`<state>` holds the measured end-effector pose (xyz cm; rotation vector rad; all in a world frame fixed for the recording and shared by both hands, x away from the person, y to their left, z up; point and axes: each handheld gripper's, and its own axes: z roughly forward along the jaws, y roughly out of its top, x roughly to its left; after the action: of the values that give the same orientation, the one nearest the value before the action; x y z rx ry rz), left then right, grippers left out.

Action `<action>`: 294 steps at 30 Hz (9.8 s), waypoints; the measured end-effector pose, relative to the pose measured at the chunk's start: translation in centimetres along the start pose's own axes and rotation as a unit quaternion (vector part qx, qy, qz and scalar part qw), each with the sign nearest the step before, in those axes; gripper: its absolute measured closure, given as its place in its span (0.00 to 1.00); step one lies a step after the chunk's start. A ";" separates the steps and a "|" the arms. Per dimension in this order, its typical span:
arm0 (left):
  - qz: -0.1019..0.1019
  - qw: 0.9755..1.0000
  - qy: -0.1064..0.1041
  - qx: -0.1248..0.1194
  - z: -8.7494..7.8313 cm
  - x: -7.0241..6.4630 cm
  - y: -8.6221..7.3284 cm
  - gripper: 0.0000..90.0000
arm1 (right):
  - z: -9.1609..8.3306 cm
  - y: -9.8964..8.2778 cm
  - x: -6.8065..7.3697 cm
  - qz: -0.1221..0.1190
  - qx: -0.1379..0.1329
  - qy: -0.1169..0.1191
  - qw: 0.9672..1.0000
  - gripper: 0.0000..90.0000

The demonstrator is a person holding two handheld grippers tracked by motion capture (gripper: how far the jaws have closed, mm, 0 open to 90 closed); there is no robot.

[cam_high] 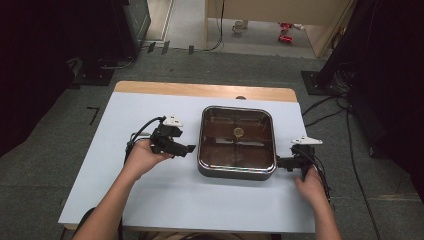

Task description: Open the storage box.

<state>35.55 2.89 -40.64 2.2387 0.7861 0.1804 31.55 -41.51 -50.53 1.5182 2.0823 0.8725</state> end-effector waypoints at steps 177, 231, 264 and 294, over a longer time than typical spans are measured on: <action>-0.151 0.985 0.064 -0.053 -5.8 11.3 -2.1 0.66 | 0.0 0.0 0.0 0.000 0.000 0.000 1.000 0.00; -0.199 0.969 0.144 -0.027 -1.9 16.6 -7.5 0.51 | 0.0 0.0 0.0 0.000 0.001 0.000 1.000 0.00; -0.119 0.988 0.069 -0.067 -2.8 10.1 -3.3 0.30 | 0.0 0.0 0.0 0.000 0.000 0.001 1.000 0.00; -0.036 0.999 0.005 -0.010 5.0 4.4 -3.4 0.28 | 0.0 0.0 0.0 0.000 0.001 0.001 1.000 0.00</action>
<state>39.13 4.25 -47.05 2.1887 0.8653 0.1646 31.58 -41.52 -50.52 1.5194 2.0840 0.8733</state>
